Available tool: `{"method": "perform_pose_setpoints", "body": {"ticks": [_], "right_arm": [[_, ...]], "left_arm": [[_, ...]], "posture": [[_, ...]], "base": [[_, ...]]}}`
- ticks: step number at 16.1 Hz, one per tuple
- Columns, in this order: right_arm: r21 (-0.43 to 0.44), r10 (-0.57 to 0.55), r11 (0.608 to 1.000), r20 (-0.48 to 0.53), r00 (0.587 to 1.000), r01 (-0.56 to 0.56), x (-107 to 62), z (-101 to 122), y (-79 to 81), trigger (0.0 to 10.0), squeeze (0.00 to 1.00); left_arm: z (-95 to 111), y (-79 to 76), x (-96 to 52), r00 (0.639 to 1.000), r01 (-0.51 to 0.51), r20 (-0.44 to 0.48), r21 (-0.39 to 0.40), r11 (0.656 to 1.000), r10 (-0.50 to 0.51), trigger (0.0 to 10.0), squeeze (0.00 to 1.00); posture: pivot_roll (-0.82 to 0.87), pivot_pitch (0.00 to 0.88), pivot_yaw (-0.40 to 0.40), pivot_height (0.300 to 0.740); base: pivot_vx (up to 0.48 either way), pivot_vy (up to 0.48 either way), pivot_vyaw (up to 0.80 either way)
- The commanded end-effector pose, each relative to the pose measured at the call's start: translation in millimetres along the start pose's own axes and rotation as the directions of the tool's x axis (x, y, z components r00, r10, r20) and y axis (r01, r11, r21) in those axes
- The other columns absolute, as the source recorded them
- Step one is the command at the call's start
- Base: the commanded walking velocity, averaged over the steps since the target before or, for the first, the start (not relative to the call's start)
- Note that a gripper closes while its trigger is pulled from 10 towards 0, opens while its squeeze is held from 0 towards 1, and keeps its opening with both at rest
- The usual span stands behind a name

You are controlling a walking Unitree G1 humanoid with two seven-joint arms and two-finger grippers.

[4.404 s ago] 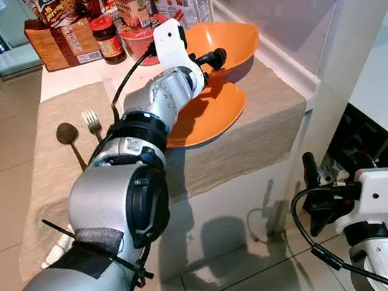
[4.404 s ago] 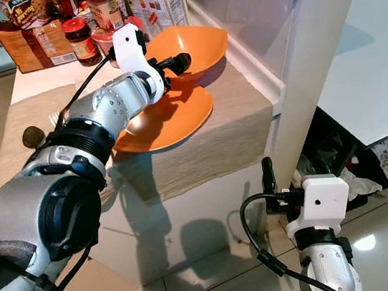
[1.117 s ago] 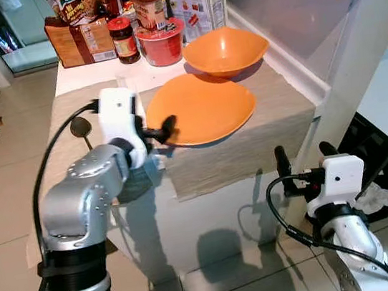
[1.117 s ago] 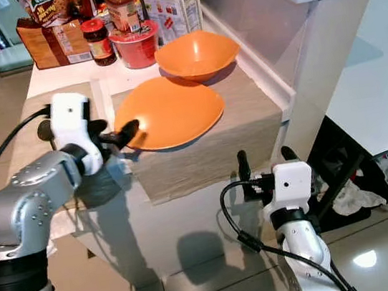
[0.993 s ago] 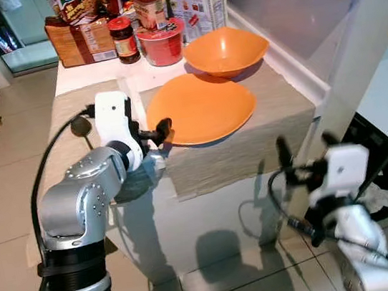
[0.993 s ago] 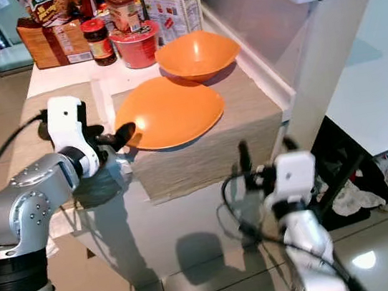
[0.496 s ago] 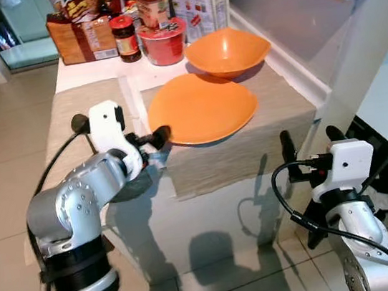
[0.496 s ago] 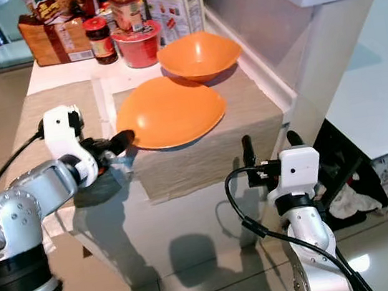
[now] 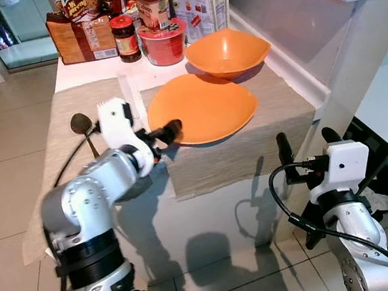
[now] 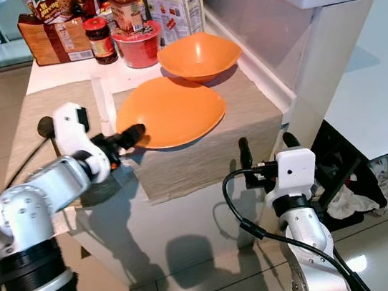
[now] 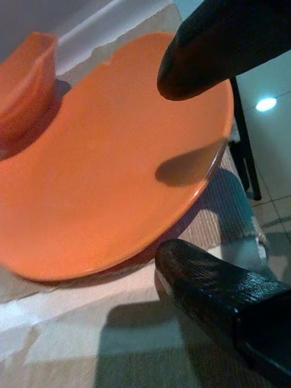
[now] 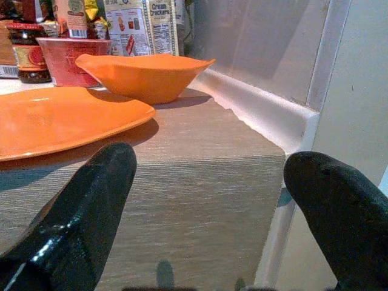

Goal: Setting the table

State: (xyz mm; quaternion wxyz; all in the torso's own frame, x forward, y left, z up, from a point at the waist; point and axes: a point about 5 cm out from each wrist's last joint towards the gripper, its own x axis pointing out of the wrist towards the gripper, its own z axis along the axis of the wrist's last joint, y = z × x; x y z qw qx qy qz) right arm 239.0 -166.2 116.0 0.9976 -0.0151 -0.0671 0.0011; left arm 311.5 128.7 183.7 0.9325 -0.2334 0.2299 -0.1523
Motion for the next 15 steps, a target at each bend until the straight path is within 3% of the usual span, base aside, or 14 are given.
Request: {"method": "perform_pose_setpoints", "body": {"ticks": [1,6,8,13,15], "right_arm": [[0.001,-0.004,1.000,-0.001,1.000,0.004,-2.8,0,-0.5,10.0,0.00],[-0.003,-0.012,1.000,-0.006,1.000,0.012,-6.0,0,-2.0,10.0,0.00],[-0.004,-0.015,1.000,-0.007,1.000,0.015,-6.8,0,-2.5,10.0,0.00],[-0.003,-0.013,1.000,-0.013,1.000,0.013,-7.6,-1,-1.8,10.0,0.00],[-0.001,-0.017,1.000,-0.015,1.000,0.017,-8.1,-1,-1.4,10.0,0.00]], "left_arm": [[2,-4.8,3.0,1.000,0.004,0.004,0.016,1.000,-0.004,10.0,0.00],[-4,-6.6,9.4,1.000,0.013,-0.007,0.000,1.000,-0.013,10.0,0.00],[-6,0.3,14.9,0.999,-0.035,0.007,0.023,0.999,0.035,10.0,0.00],[-6,0.3,25.5,0.999,-0.020,0.039,-0.017,1.000,0.021,10.0,0.00],[-7,-5.4,30.9,0.999,0.008,0.051,-0.070,0.997,-0.004,10.0,0.00]], "posture": [[0.03,0.000,0.033,0.740],[0.01,0.000,0.038,0.740],[0.01,0.000,0.037,0.740],[0.01,0.000,0.036,0.740],[0.00,0.000,0.038,0.740]], "base": [[0.000,0.000,0.00],[0.000,0.000,0.00],[0.000,0.000,0.00],[0.000,0.000,0.00],[0.000,0.000,0.00]]}}
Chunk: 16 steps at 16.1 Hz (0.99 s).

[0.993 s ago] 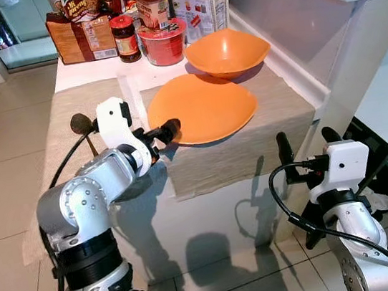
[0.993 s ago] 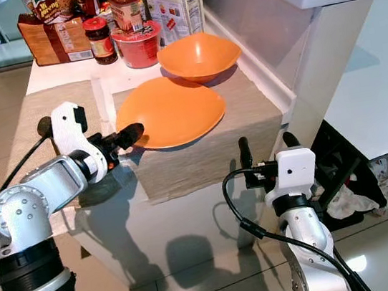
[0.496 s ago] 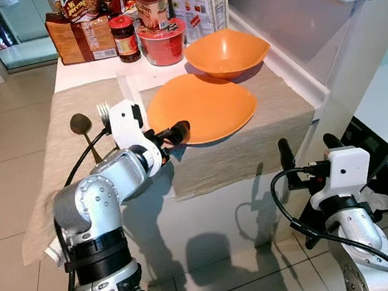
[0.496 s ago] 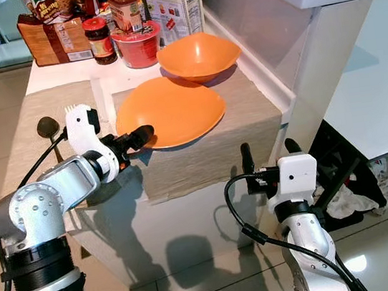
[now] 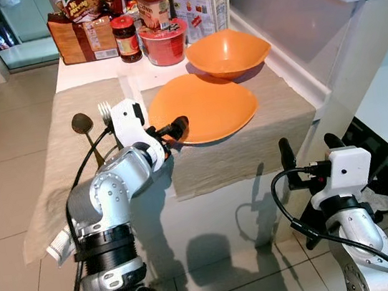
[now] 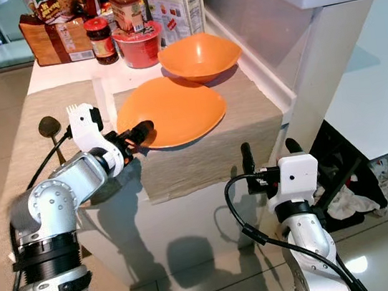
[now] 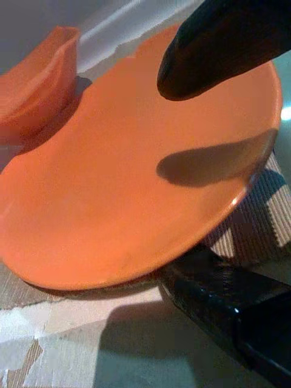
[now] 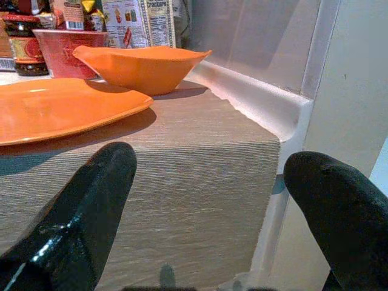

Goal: Setting the table

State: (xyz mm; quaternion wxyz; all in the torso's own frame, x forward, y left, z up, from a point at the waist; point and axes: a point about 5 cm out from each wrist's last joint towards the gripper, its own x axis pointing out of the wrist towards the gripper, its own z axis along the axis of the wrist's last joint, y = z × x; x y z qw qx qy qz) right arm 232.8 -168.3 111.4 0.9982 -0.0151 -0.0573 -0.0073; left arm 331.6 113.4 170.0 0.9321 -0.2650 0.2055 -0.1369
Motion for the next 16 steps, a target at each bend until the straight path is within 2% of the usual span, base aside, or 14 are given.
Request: {"method": "perform_pose_setpoints", "body": {"ticks": [1,6,11,12,13,15,16], "right_arm": [[0.001,0.001,1.000,0.005,1.000,-0.001,-1.6,2,1.1,10.0,0.00],[0.001,0.000,1.000,0.003,1.000,0.000,-1.7,2,1.8,10.0,0.00],[0.003,-0.003,1.000,0.000,1.000,0.003,-2.3,1,3.0,10.0,0.00],[0.004,-0.003,1.000,0.000,1.000,0.003,-2.2,1,3.5,10.0,0.00],[0.005,-0.004,1.000,0.000,1.000,0.004,-2.3,1,3.8,10.0,0.00],[0.006,-0.004,1.000,0.000,1.000,0.004,-2.4,1,4.2,10.0,0.00],[0.007,-0.003,1.000,-0.001,1.000,0.003,-2.7,1,4.7,10.0,0.00]], "left_arm": [[-2,-4.2,4.4,1.000,0.011,-0.010,-0.021,1.000,-0.011,10.0,0.00],[-9,-14.1,13.6,0.999,0.046,-0.018,-0.028,0.999,-0.046,10.0,0.00],[-18,-16.2,22.6,0.996,0.032,-0.085,0.090,0.995,-0.024,10.0,0.00],[-21,-14.3,24.1,0.994,0.021,-0.111,0.103,0.994,-0.010,6.1,0.00],[-25,-11.8,25.7,0.989,0.017,-0.145,0.097,0.995,-0.003,0.0,0.00],[-26,-10.1,26.5,0.988,0.005,-0.154,0.077,0.997,0.007,0.0,0.00],[-28,-8.5,28.2,0.986,0.000,-0.169,0.023,1.000,0.004,0.0,0.00]], "posture": [[0.00,0.000,0.038,0.740],[-0.01,0.000,0.039,0.740],[-0.01,0.000,0.046,0.740],[-0.01,0.000,0.048,0.740],[-0.01,0.000,0.049,0.740],[-0.01,0.000,0.051,0.740],[-0.01,0.000,0.051,0.740]], "base": [[0.000,0.000,0.00],[0.000,0.000,0.00],[0.000,0.000,0.00],[0.000,0.000,0.00],[0.000,0.000,0.00],[0.000,0.000,0.00],[0.000,0.000,0.00]]}}
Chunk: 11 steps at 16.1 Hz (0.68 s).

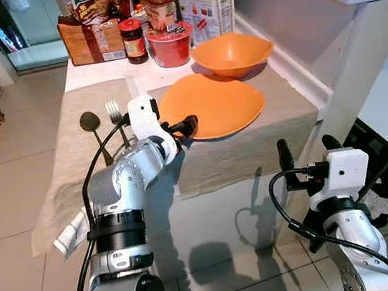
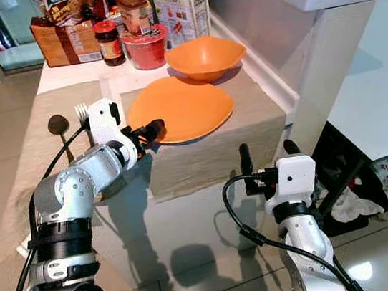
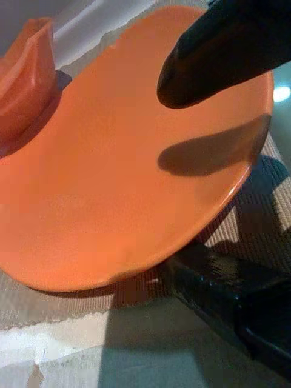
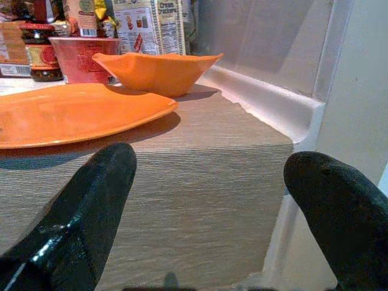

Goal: Setting the table

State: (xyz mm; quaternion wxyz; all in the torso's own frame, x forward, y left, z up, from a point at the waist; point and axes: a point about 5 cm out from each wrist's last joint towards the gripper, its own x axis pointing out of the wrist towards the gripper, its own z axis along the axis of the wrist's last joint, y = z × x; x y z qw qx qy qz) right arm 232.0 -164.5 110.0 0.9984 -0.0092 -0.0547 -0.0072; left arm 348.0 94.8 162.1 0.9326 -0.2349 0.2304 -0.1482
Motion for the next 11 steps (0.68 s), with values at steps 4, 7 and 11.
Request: {"method": "perform_pose_setpoints", "body": {"ticks": [4,7,11], "right_arm": [[-0.007,-0.001,1.000,0.004,1.000,0.001,-1.6,1.4,0.6,10.0,0.00],[-0.007,0.001,1.000,0.004,1.000,-0.001,-1.9,1.3,1.0,10.0,0.00],[-0.005,-0.003,1.000,0.000,1.000,0.003,-3.1,0.7,1.4,10.0,0.00]], "left_arm": [[-11.8,-7.1,7.3,0.998,0.053,-0.040,0.073,0.996,-0.051,3.9,1.00],[-12.6,-9.4,8.4,0.997,0.069,-0.044,0.052,0.996,-0.066,0.0,1.00],[-15.5,-5.7,9.2,0.998,0.057,-0.043,0.062,0.996,-0.055,0.0,0.00]], "posture": [[-0.01,0.000,0.049,0.740],[-0.01,0.000,0.052,0.740],[-0.01,0.000,0.052,0.740]], "base": [[0.000,0.000,0.00],[0.000,0.000,0.00],[0.000,0.000,0.00]]}}
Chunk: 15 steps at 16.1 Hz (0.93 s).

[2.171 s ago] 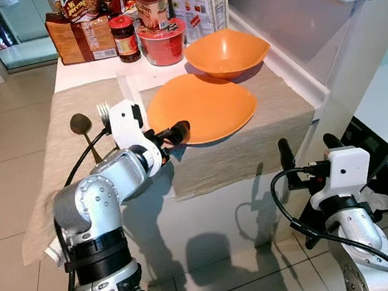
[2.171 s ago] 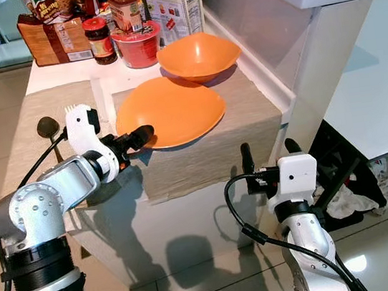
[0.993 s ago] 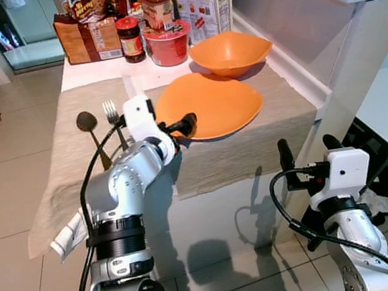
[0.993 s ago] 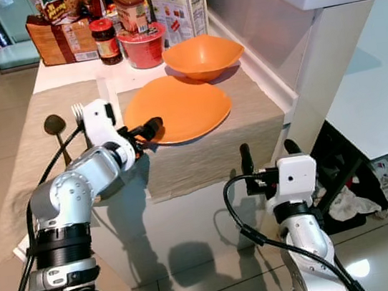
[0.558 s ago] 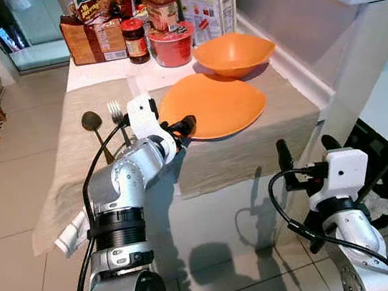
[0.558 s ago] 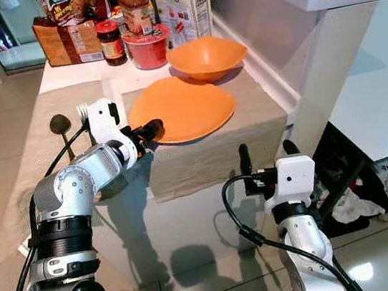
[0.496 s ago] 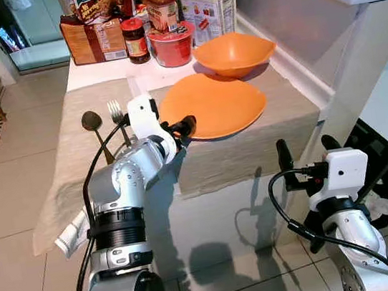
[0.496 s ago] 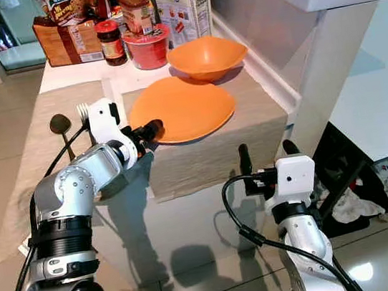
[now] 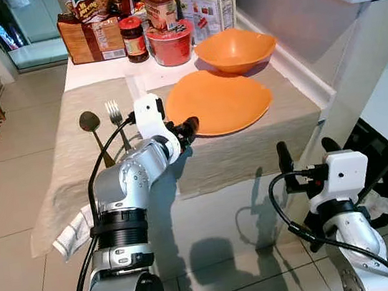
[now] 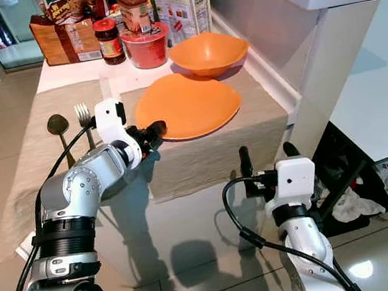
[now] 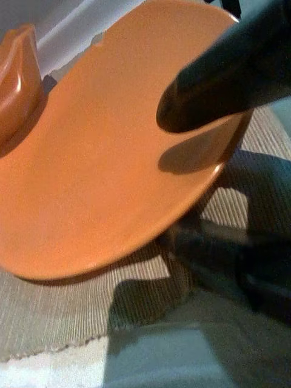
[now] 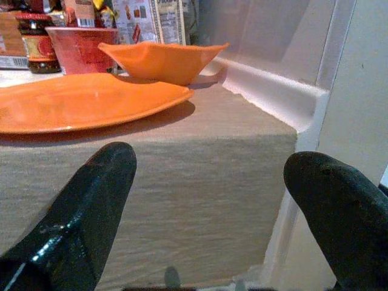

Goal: Setting the table

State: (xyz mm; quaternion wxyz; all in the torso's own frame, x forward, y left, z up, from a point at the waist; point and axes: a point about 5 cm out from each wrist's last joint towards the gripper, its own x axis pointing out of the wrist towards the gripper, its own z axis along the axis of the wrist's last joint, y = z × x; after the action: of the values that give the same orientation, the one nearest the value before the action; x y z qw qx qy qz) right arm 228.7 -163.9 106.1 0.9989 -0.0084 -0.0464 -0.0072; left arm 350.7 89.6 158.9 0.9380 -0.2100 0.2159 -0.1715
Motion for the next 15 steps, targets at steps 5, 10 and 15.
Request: {"method": "perform_pose_setpoints", "body": {"ticks": [5,10,15], "right_arm": [[-0.005,-0.002,1.000,0.015,1.000,0.002,1.3,4,1.4,10.0,0.00],[-0.003,-0.006,1.000,0.014,1.000,0.006,1.2,4,0.7,10.0,0.00],[-0.002,-0.007,1.000,0.015,1.000,0.007,2.1,4,-0.2,10.0,0.00]], "left_arm": [[-11,-0.4,3.7,0.999,0.006,-0.046,-0.007,1.000,-0.006,0.0,0.00],[19,-3.4,0.7,0.993,0.062,0.106,-0.137,0.989,-0.047,0.0,0.00],[52,-1.8,-7.0,0.963,0.096,0.267,-0.223,0.970,-0.035,0.0,0.00]], "posture": [[-0.01,0.000,0.051,0.740],[-0.01,0.000,0.050,0.740],[-0.01,0.000,0.048,0.740]], "base": [[0.000,0.000,0.00],[0.000,0.000,0.00],[0.000,0.000,0.00]]}}
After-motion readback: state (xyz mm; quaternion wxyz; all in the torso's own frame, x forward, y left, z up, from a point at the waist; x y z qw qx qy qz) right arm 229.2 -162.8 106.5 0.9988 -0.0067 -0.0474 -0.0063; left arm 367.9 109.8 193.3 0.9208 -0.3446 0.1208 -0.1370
